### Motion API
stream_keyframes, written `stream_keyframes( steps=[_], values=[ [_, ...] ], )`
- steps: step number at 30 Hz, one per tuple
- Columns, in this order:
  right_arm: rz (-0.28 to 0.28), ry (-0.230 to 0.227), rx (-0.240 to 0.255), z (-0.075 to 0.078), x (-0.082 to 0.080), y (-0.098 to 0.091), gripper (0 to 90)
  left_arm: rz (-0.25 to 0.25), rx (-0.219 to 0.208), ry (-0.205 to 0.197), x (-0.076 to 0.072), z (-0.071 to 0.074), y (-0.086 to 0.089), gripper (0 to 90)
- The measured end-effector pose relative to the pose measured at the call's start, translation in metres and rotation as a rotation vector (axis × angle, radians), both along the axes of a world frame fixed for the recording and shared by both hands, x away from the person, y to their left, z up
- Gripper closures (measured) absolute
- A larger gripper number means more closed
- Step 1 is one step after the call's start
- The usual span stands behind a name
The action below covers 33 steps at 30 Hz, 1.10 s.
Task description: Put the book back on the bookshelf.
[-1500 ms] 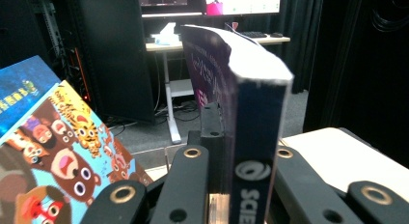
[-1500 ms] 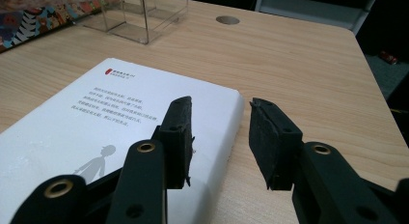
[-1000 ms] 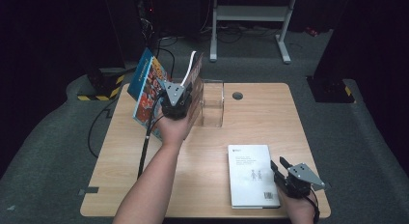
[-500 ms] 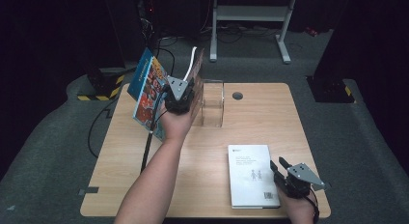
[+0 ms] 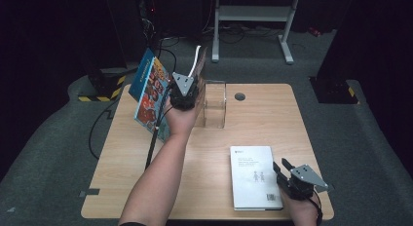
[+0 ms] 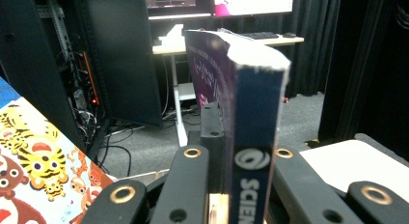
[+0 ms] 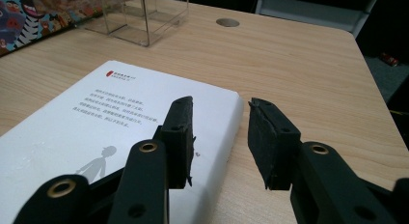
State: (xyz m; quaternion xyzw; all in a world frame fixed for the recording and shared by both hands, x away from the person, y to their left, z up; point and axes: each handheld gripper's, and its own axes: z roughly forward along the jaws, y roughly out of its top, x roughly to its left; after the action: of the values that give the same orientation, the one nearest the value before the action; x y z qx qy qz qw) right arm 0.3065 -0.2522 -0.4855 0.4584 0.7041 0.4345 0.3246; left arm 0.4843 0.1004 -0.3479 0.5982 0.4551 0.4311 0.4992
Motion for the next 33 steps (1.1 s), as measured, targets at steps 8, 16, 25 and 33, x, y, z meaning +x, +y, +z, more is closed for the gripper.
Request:
stream_keyframes(
  steps=[8,16,25,33],
  values=[
    [-0.002,0.000,0.001,0.000,0.000,0.000,61.6,0.020,-0.006,-0.004,0.001,0.002,0.006,84.0],
    [0.001,-0.001,0.001,0.000,0.000,0.002,61.5,0.034,-0.005,-0.008,0.001,0.004,0.011,83.9],
    [-0.001,-0.003,0.001,0.000,0.000,-0.001,61.6,0.031,-0.002,0.006,0.010,-0.006,0.002,84.0],
    [0.000,-0.001,0.008,-0.001,0.000,-0.002,61.6,0.040,-0.016,0.022,0.016,-0.013,-0.004,84.0]
  ],
)
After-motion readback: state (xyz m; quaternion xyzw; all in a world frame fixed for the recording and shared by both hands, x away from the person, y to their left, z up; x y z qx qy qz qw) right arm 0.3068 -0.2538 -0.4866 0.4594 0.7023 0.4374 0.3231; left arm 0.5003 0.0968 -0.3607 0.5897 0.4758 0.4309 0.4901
